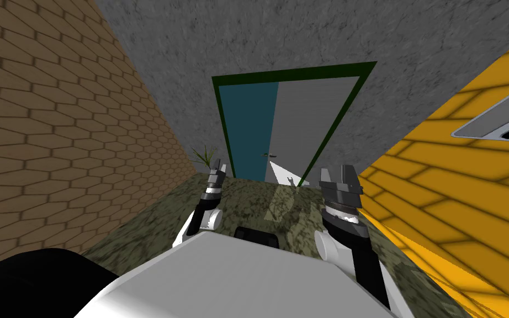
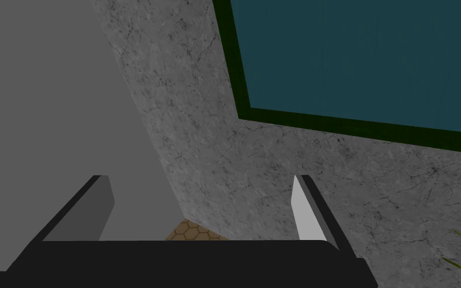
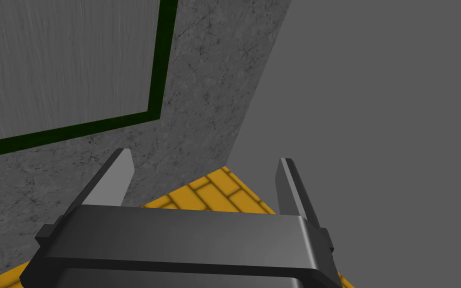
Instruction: Pull the door open
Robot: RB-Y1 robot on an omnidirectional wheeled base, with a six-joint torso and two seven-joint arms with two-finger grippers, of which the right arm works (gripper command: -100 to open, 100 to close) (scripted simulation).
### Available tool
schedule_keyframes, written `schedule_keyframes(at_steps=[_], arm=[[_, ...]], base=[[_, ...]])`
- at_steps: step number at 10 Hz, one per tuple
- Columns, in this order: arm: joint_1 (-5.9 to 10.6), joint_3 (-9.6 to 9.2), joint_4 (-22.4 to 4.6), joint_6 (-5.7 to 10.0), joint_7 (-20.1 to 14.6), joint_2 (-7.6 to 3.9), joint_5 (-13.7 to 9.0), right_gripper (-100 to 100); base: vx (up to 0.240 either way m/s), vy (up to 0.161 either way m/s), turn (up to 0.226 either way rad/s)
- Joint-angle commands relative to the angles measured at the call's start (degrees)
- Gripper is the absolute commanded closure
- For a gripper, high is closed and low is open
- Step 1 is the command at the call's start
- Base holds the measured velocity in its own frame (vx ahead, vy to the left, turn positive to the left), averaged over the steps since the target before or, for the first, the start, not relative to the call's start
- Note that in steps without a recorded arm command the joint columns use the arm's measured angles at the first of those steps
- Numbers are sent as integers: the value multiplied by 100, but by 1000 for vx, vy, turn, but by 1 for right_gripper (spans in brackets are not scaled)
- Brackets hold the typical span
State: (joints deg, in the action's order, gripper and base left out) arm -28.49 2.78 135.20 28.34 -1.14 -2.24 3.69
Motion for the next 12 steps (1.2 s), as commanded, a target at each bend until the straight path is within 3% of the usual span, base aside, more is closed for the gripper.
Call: schedule_keyframes(at_steps=[1,12], arm=[[46,33,-159,32,-23,-31,5,-100],[442,316,-1528,302,-223,-225,51,-100]], base=[[47,11,27],[98,10,40]])
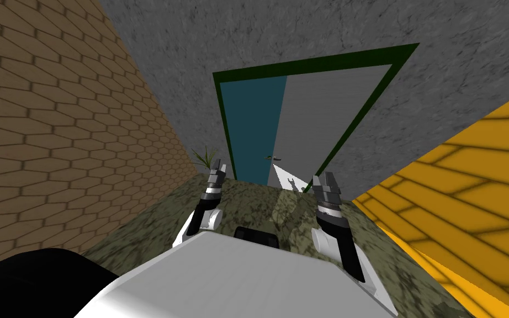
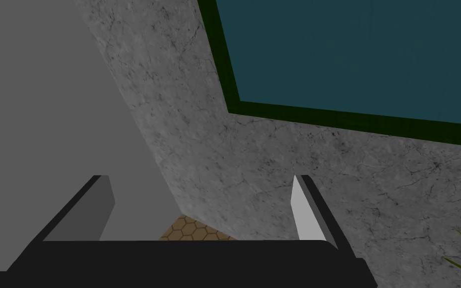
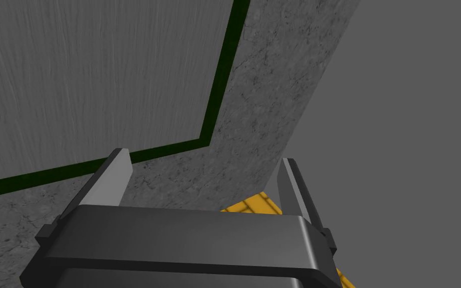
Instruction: Pull the door open
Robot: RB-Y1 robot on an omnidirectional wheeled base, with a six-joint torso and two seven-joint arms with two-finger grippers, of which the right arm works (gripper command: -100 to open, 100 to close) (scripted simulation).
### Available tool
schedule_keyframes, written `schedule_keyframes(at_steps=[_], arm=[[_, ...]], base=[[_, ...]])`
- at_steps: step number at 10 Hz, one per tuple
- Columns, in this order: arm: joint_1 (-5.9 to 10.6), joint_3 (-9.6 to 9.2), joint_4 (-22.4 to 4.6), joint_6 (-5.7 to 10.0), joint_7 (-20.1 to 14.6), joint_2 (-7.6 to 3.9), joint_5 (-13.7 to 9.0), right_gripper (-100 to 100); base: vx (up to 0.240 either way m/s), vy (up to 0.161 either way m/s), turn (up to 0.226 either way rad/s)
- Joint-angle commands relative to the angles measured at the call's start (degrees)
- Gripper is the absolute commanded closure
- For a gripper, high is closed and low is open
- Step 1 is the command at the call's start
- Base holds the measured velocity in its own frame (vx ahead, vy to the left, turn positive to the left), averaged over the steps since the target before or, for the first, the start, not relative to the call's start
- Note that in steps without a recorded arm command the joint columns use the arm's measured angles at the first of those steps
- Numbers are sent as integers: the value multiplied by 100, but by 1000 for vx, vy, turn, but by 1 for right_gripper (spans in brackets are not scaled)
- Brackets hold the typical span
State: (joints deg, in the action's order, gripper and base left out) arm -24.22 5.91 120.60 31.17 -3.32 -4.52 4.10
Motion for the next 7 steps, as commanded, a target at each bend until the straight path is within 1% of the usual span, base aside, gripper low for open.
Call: schedule_keyframes(at_steps=[1,7], arm=[[53,28,-196,45,-24,-12,14,-100],[298,203,-1043,213,-148,-103,42,-100]], base=[[82,14,33],[95,6,44]])
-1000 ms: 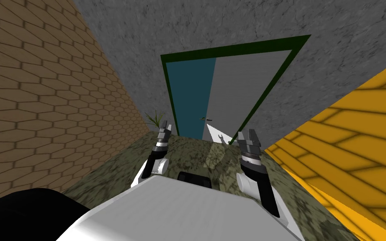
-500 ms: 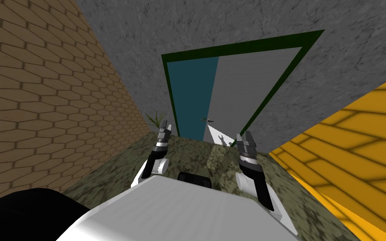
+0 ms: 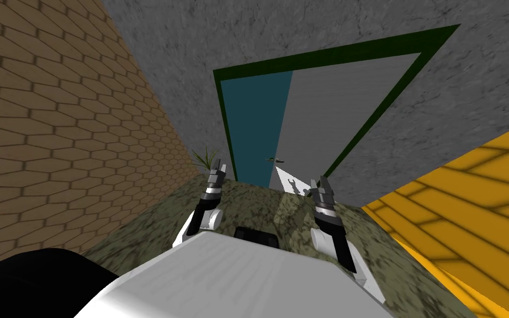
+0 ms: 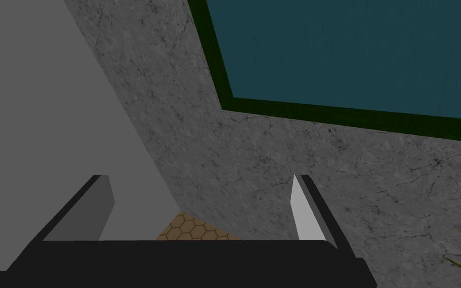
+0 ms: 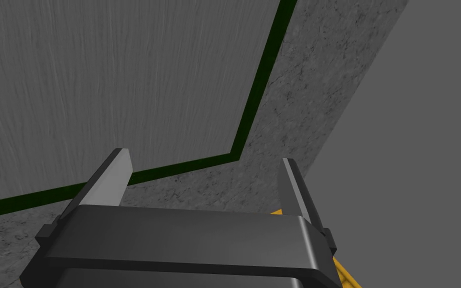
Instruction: Pull the door open
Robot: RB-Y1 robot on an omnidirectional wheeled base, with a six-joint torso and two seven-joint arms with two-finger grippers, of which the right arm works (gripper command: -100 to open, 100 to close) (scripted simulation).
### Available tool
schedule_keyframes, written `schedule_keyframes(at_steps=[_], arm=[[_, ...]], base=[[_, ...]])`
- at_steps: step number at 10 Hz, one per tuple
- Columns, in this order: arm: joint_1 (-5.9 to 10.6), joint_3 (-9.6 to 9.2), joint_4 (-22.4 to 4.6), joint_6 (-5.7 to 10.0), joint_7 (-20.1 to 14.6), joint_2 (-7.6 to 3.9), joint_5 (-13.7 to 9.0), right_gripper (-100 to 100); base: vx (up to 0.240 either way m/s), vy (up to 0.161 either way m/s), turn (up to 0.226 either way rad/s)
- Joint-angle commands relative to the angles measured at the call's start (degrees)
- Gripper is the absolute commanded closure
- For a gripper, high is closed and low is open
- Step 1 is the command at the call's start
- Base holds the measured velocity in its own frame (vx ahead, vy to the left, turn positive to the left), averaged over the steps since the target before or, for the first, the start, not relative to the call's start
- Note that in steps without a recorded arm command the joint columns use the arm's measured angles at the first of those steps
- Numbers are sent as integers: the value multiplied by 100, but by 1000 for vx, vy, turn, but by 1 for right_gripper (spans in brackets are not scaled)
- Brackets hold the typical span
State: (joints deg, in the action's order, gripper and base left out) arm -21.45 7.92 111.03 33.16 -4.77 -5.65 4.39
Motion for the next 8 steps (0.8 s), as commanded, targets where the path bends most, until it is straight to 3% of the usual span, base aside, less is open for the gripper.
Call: schedule_keyframes(at_steps=[1,8], arm=[[66,33,-238,44,-24,-5,19,-100],[387,262,-1345,263,-186,-108,56,-100]], base=[[93,20,42],[102,8,49]])
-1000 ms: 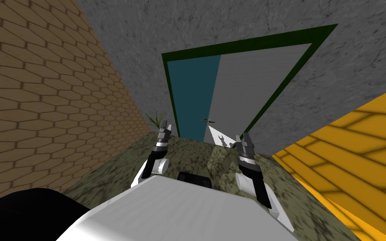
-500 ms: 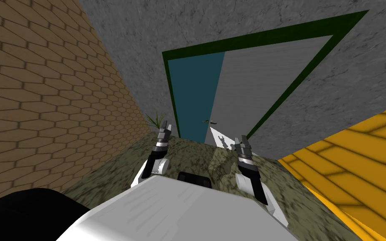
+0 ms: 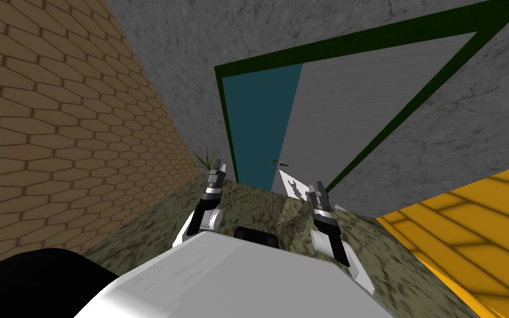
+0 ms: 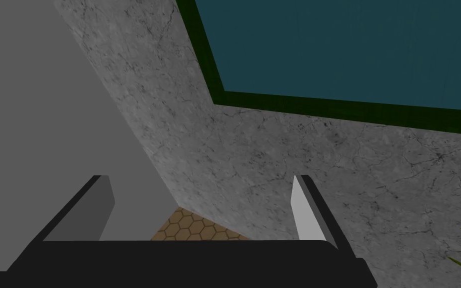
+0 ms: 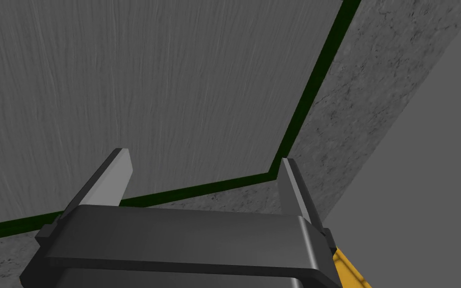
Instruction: Pull the door open
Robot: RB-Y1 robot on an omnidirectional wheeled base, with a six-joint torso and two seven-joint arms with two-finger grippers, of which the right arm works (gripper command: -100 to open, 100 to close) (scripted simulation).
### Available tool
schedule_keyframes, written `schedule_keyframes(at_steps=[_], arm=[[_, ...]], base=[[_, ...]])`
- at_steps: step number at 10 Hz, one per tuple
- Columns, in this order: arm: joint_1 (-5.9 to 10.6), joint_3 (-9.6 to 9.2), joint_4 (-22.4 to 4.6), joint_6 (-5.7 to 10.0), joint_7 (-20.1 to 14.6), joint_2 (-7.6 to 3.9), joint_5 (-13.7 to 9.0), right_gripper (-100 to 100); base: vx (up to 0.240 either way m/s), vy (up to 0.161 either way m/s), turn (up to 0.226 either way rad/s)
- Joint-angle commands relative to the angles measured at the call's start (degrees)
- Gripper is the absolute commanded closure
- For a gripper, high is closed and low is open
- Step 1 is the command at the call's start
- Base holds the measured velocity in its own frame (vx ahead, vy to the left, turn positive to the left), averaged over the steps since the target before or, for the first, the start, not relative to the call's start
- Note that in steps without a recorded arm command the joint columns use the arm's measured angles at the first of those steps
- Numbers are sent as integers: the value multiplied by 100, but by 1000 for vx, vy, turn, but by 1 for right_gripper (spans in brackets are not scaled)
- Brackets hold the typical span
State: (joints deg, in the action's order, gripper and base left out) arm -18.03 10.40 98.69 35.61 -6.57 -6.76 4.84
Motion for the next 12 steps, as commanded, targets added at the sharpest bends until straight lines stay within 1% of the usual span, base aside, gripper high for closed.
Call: schedule_keyframes(at_steps=[1,7,8,12], arm=[[93,48,-275,50,-30,-11,16,-100],[384,254,-1263,249,-177,-94,49,-100],[384,254,-1275,249,-177,-94,49,-100],[579,392,-1942,381,-274,-146,72,-100]], base=[[103,-10,46],[99,6,52],[68,-1,13],[79,0,48]])
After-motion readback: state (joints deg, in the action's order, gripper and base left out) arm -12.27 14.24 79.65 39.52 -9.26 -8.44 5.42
